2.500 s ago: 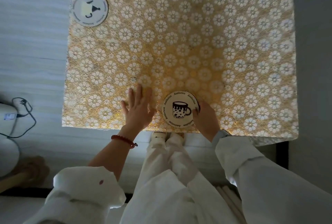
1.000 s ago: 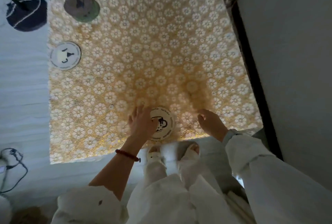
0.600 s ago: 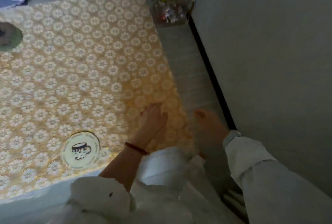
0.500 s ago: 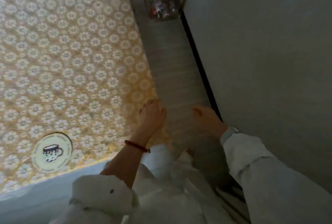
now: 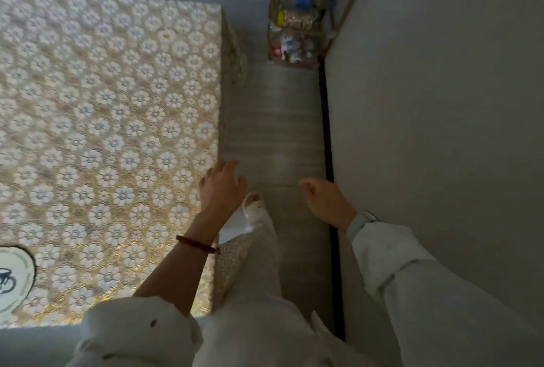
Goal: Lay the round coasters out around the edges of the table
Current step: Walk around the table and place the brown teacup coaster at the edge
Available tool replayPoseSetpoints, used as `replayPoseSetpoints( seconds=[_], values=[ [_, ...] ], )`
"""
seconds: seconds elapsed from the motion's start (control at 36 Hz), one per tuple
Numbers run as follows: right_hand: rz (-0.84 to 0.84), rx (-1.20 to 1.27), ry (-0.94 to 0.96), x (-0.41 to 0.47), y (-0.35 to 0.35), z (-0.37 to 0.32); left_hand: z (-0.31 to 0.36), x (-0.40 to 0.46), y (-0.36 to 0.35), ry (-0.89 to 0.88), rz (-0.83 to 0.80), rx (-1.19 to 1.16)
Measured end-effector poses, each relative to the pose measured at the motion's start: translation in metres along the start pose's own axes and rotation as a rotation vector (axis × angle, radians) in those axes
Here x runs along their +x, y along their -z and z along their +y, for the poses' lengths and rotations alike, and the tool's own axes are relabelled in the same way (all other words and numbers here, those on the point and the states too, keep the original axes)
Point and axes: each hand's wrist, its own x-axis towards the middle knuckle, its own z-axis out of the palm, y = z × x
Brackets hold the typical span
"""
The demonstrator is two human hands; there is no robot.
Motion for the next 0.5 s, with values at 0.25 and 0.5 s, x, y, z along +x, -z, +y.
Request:
replayPoseSetpoints(
  seconds=[0.25,0.5],
  values=[
    [-0.139,-0.141,0.225,0.155,0.034,-0.114,-0.032,0.109,0.073,0.232,0.159,-0.106],
    [-0.375,-0.342,0.565,0.248,0.014,-0.271,-0.118,0.159,0.163,0.573,0.319,-0.249]
  ],
)
